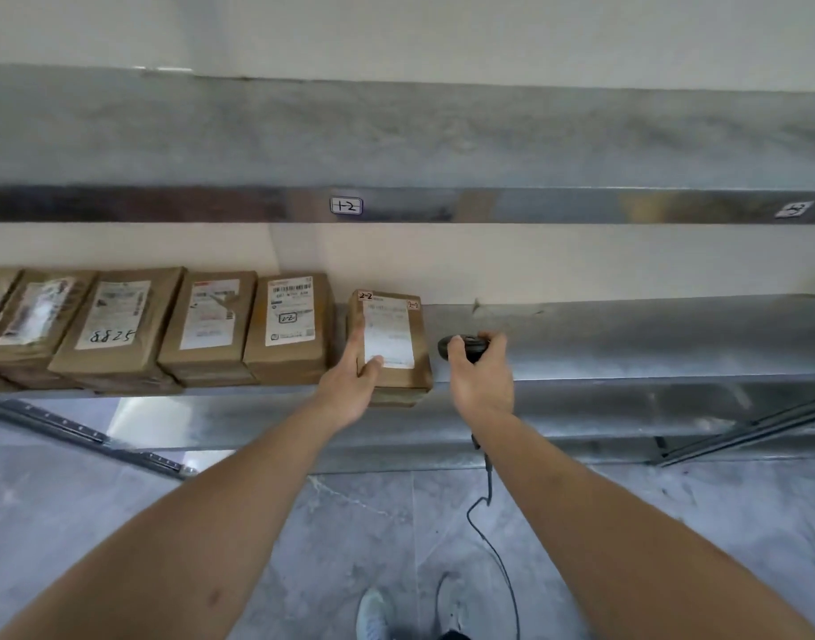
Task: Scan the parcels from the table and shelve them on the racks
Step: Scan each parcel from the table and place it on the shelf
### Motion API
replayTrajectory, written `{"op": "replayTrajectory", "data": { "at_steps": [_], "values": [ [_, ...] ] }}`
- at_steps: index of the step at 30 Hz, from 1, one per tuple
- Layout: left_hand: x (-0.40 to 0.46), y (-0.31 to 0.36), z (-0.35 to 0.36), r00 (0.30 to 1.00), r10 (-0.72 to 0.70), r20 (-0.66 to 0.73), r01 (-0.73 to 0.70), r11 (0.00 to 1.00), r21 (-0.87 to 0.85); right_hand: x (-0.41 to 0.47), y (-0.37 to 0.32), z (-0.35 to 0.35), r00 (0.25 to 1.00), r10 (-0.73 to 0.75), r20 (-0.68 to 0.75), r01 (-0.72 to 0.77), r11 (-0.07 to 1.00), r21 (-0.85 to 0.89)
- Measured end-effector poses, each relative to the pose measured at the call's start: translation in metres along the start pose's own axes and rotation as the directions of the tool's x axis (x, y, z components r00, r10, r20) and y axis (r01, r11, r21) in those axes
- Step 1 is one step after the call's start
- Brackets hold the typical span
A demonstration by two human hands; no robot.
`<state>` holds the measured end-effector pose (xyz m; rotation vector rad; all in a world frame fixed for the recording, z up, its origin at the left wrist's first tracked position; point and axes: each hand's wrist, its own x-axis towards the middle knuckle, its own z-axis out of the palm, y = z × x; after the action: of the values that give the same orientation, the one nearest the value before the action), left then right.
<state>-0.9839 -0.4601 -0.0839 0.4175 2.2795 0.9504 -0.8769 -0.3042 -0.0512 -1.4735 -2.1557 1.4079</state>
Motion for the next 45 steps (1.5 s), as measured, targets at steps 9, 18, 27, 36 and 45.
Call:
{"op": "replayTrajectory", "data": {
  "at_steps": [9,18,27,36,45],
  "values": [
    [0.029,0.010,0.008,0.995,-0.047,-0.083,0.049,0.998,0.026,0.029,-0.005,0.018,0.997,0.017,0.070,-0.013,0.998,-0.053],
    [0.034,0.018,0.015,0.976,0.168,-0.135,-0.044,0.769,0.637,0.046,-0.018,0.032,0.985,-0.040,0.170,0.056,0.994,-0.093],
    [0.040,0.012,0.015,0.972,0.197,-0.129,-0.031,0.648,0.761,0.059,-0.022,0.035,0.950,-0.071,0.304,0.090,0.995,-0.049],
    [0.037,0.029,0.010,0.982,0.135,-0.129,0.012,0.644,0.765,0.061,-0.018,0.027,0.955,-0.114,0.274,0.113,0.993,0.018],
    [0.006,0.078,-0.005,0.962,0.272,0.015,-0.183,0.604,0.776,0.020,-0.014,-0.006,0.992,-0.106,0.074,0.097,0.989,0.114]
  ]
}}
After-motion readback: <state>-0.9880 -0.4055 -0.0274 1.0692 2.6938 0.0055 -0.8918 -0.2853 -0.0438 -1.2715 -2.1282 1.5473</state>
